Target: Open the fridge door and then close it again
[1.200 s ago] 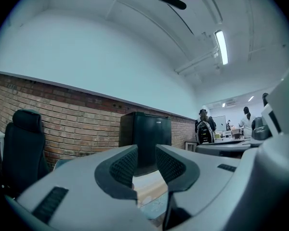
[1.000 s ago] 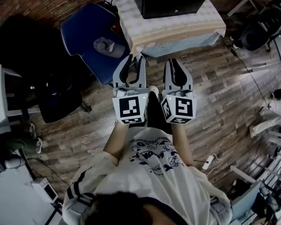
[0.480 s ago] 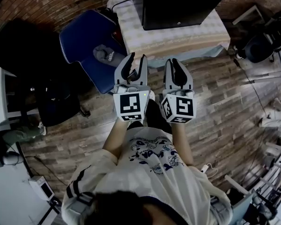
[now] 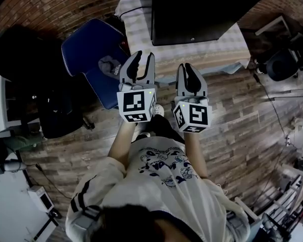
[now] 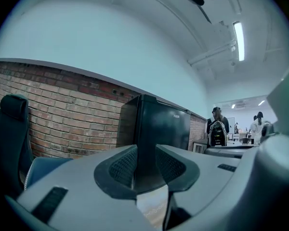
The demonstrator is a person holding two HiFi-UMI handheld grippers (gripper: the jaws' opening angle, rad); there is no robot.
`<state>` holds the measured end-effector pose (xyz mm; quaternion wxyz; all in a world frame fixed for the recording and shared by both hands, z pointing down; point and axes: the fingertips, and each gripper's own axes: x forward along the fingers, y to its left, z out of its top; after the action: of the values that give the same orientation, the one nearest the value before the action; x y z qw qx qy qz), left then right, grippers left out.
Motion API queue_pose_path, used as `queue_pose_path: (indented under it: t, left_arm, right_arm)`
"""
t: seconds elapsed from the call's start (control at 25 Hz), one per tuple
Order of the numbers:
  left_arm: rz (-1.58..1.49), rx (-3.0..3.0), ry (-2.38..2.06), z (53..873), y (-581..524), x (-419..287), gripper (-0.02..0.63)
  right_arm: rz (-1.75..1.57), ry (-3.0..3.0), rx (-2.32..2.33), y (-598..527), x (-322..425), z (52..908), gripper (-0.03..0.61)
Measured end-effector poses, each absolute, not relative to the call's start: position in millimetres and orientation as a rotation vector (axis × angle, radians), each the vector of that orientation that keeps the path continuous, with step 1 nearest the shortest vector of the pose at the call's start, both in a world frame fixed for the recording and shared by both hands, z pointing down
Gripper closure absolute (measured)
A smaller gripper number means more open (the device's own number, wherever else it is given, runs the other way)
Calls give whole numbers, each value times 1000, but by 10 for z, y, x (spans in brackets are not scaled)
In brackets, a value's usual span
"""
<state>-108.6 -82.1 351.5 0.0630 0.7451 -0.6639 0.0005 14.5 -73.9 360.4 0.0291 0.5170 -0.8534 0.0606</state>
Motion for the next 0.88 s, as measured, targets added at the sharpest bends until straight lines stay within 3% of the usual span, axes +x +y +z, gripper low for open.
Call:
queue_pose_path:
  t: [0.88]
  left_arm:
    - [103, 2207, -1965, 3824, -2230, -1083, 474]
  right_arm:
    - [260, -2685, 1432, -2130, -12, 3815, 509]
